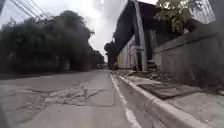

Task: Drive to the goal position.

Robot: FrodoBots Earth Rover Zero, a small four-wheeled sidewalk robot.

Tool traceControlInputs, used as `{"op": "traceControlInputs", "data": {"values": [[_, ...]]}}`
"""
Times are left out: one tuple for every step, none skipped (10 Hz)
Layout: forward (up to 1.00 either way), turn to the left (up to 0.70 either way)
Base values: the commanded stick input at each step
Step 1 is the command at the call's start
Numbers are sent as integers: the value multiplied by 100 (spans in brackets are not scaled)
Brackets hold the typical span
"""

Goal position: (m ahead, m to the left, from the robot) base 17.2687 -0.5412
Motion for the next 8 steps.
{"op": "traceControlInputs", "data": {"values": [[70,2],[70,0],[70,0],[70,0],[70,0],[70,0],[70,0],[70,0]]}}
